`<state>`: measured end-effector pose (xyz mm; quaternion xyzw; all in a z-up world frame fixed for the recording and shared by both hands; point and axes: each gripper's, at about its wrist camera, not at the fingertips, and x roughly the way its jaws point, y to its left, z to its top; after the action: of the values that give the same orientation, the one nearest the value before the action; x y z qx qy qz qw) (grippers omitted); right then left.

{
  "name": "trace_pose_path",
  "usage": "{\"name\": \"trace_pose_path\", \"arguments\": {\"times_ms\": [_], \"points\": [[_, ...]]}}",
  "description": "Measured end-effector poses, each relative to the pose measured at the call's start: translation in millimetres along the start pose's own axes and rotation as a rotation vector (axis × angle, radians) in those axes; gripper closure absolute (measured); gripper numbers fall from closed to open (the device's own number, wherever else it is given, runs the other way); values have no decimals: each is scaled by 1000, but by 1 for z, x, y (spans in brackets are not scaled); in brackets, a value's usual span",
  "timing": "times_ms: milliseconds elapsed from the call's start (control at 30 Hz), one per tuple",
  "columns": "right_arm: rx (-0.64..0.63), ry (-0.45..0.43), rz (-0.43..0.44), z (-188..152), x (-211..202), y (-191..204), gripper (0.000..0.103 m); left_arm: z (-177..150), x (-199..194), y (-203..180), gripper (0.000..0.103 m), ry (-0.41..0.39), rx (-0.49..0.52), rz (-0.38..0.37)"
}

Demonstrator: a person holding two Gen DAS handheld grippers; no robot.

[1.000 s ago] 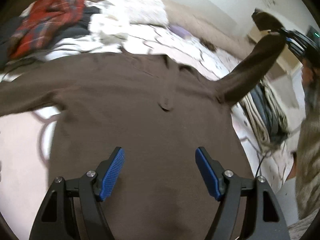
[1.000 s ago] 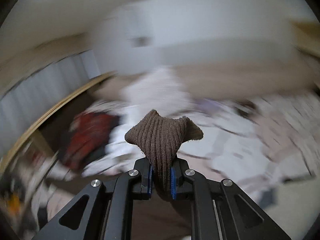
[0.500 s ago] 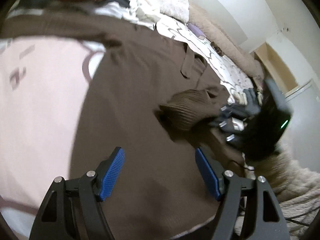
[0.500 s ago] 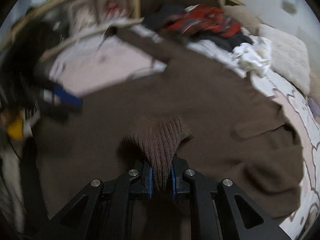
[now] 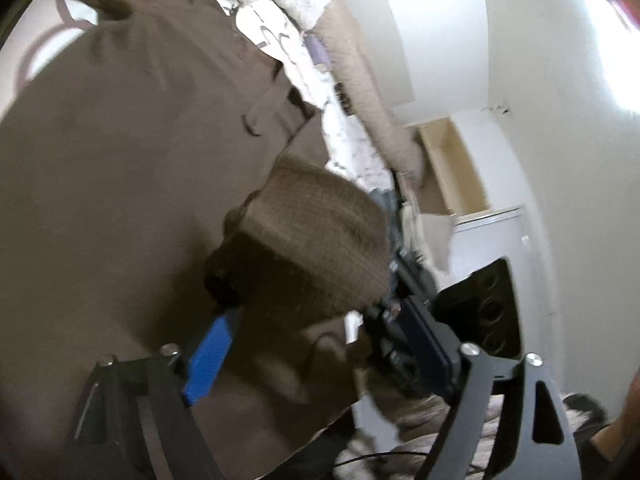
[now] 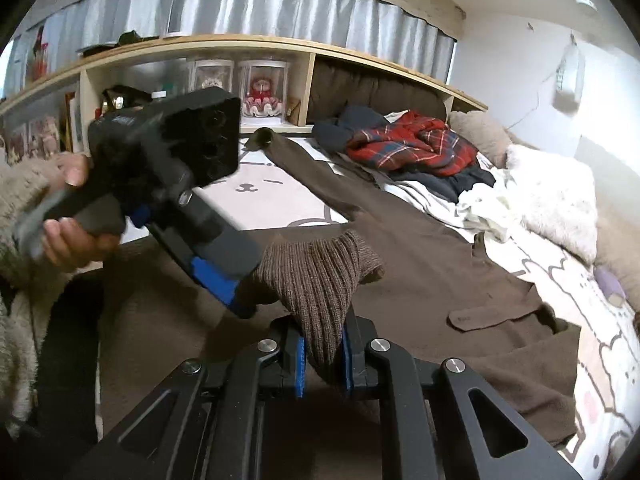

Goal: Fold clothes

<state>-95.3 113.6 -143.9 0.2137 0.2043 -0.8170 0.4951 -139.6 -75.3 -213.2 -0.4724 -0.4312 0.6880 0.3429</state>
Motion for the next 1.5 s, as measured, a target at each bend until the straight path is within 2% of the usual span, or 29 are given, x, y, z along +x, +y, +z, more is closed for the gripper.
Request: {"name": "trace_pose_path", "arguments": {"times_ms": [133,200,233,267,300,333,367,433,467,500,600,667,700,800,867,900,933,1000,1067,1167,1267,1367,1500], "points": [[-3,25,16,-7,1,0,89,14,7,6,19,-3,-49,-58],[-36,58,31,-11,5,6,89,20,8,10,23,-18,-68,-69],[-53,76,37,-14,8,9,89,22,7,11,40,-28,-75,-73],[-70,102,34,-16,11,13,89,23,7,13,78,-36,-78,-68],[-80,125,22,-18,15,16,89,22,6,11,94,-34,-67,-34],[-80,145,16,-19,18,18,89,19,4,10,95,-35,-53,1],[-73,165,6,-20,19,19,86,15,0,10,94,-44,-29,37],[-61,202,-13,-21,23,21,59,4,-11,3,94,-78,49,133],[-59,201,-23,-22,20,22,34,-2,-17,-4,94,-101,101,190],[-52,189,-38,-21,13,22,22,-9,-22,-11,94,-124,159,252],[15,181,-32,-20,-7,15,20,-33,-33,-33,94,-175,348,433],[134,197,-5,-20,-21,-1,20,-64,-27,-51,94,-146,546,541],[216,209,11,-22,-26,-13,20,-78,-23,-59,94,-127,637,589],[560,237,68,-41,-32,-55,20,-109,-3,-59,91,-19,795,674],[792,242,111,-57,-33,-80,21,-130,10,-59,83,54,900,730],[897,240,133,-64,-33,-90,31,-140,16,-59,81,91,952,757],[951,226,155,-66,-32,-94,35,-149,22,-59,77,123,995,781],[942,246,146,-58,-24,-91,45,-152,26,-57,70,135,1012,793],[862,284,154,-43,-6,-79,48,-157,24,-56,58,141,1037,798],[671,361,154,-22,24,-52,49,-165,17,-55,56,147,1077,802],[445,533,140,-20,50,-17,49,-173,8,-56,56,146,1097,795],[327,639,136,-36,36,8,49,-171,7,-58,55,131,1075,779],[207,740,140,-61,4,40,49,-159,7,-60,54,98,988,713]]}}
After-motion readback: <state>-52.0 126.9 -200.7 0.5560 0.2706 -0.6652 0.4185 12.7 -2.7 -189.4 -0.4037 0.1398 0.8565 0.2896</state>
